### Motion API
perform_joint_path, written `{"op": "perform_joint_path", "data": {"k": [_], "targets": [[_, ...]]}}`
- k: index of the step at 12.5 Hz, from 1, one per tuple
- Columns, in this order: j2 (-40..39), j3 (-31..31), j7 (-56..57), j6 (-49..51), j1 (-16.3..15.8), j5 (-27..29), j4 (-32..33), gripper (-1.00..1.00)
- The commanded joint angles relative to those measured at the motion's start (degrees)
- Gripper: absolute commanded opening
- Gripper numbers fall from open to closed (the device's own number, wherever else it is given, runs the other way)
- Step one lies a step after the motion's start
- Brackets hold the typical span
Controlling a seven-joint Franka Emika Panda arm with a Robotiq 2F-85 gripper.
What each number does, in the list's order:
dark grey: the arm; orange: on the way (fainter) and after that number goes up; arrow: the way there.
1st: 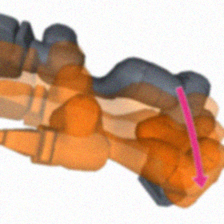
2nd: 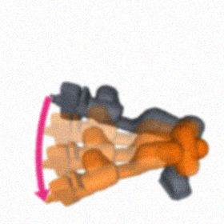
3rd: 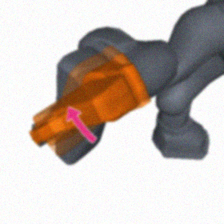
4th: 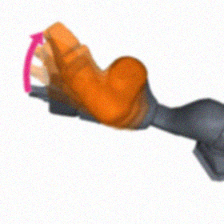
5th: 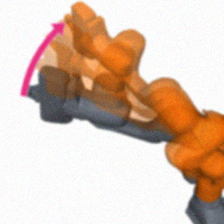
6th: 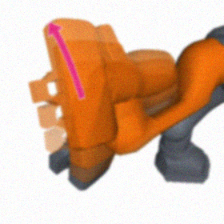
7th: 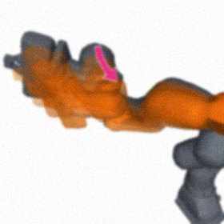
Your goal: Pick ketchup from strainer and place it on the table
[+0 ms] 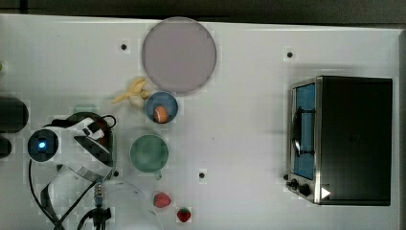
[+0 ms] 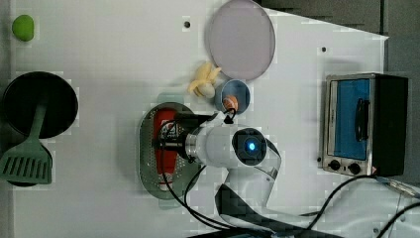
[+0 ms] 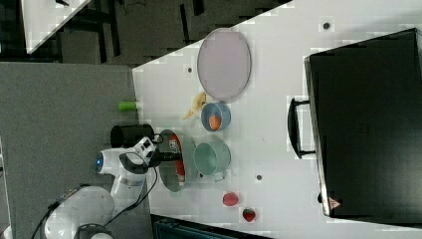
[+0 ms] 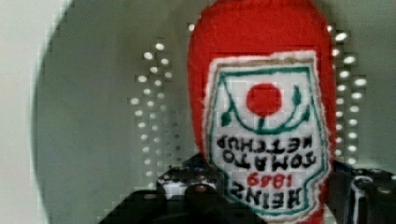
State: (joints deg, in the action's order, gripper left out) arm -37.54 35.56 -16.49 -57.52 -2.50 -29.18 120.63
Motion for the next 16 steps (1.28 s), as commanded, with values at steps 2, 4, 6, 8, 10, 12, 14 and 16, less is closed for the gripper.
{"op": "perform_joint_path", "data": {"k": [2, 4, 6, 8, 10, 12, 14, 16], "targets": [[11.19, 4.88, -2.96, 5.59, 0.61, 5.81, -1.1, 0.21], [15.9, 6.29, -2.82, 8.94, 1.72, 13.43, -2.59, 0.21], [19.22, 6.44, -1.77, 13.76, 2.6, 18.68, -5.71, 0.21], [20.37, 6.18, -0.52, 21.88, 4.06, 19.67, -10.55, 0.21], [20.08, 5.16, 0.53, 29.9, 5.62, 19.67, -16.09, 0.21], [19.22, 3.34, 3.15, 35.64, 7.21, 19.67, -20.95, 0.21], [17.68, 0.33, 7.52, 39.19, 8.45, 19.61, -24.94, 0.21], [17.06, -3.94, 10.64, 39.5, 9.59, 19.45, -26.42, 0.21]]}}
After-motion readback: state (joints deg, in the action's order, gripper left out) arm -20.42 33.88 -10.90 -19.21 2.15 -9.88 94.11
